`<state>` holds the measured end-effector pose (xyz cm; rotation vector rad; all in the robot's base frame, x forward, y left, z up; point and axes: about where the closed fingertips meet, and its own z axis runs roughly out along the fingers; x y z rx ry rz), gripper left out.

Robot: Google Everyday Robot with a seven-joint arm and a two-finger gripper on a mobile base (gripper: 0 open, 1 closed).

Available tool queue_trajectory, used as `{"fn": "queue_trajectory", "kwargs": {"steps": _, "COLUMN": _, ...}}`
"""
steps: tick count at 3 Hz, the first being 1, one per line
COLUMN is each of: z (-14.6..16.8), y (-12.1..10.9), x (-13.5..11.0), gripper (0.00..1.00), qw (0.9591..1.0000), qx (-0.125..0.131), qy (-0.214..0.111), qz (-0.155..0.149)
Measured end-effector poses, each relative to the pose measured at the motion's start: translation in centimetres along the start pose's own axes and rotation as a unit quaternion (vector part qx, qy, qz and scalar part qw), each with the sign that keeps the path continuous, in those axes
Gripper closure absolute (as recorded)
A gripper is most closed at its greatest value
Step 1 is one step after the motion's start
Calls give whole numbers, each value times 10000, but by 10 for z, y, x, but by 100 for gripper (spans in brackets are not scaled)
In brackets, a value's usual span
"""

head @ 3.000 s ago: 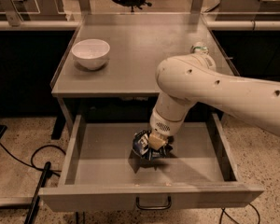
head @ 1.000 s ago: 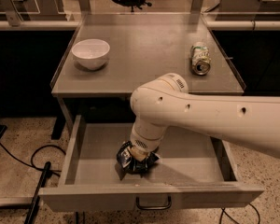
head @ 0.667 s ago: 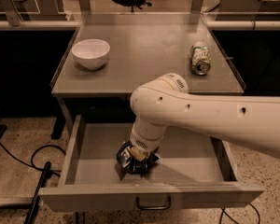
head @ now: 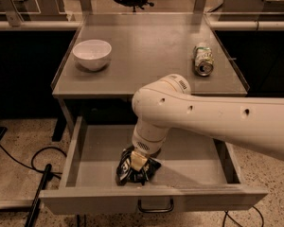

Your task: Place blue chip bag into top drawer

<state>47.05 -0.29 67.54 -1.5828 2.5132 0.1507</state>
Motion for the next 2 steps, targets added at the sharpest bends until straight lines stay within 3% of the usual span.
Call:
{"fn": "queue_trajectory", "kwargs": {"steps": 1, "z": 0, "y": 0, "x": 0, "gripper": 0, "qw": 10000, "qx": 0, "qy": 0, "qz": 0}}
{"fn": "queue_trajectory", "kwargs": {"steps": 2, "z": 0, "y": 0, "x": 0, "gripper": 0, "qw": 10000, "qx": 0, "qy": 0, "qz": 0}}
